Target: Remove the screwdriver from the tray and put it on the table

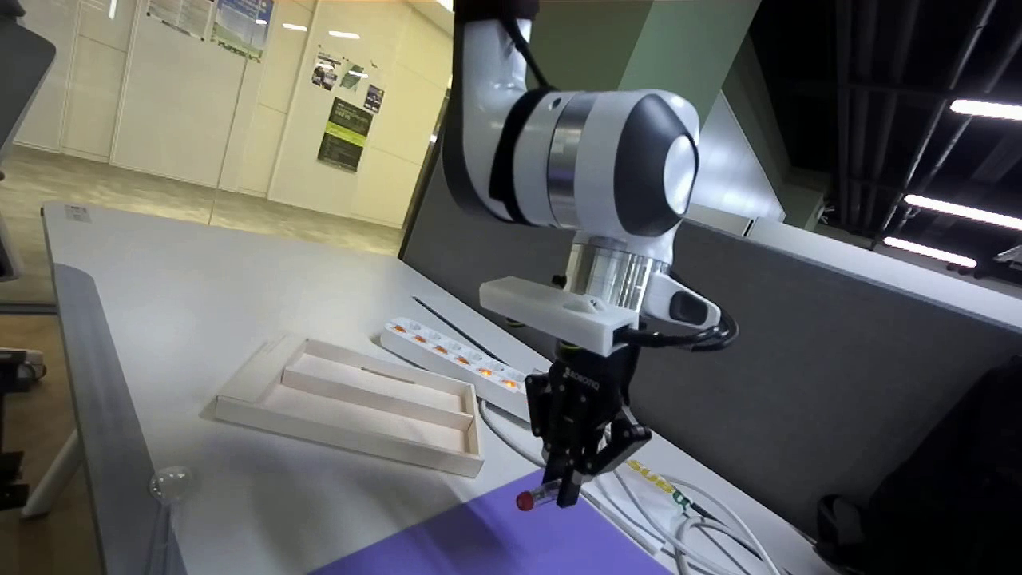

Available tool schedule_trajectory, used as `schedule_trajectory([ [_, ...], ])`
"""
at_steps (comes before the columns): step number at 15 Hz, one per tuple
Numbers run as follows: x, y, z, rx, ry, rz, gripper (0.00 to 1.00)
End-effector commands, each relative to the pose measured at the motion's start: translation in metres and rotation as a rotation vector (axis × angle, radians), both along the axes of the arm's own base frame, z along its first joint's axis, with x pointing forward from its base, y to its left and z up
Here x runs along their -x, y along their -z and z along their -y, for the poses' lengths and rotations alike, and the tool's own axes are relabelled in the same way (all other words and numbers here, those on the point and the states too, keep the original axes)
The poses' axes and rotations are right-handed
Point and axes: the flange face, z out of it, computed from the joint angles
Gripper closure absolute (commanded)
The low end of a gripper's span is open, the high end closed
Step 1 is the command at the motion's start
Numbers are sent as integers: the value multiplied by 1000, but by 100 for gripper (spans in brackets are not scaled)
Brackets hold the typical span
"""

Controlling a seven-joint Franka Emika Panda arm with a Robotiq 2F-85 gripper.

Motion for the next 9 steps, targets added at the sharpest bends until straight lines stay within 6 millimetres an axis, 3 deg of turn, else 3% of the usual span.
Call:
schedule_trajectory([
  [1, 8, 22, 7, -10, 64, -59, 96],
  [9, 10, 64, -9, -108, 58, -155, 96],
])
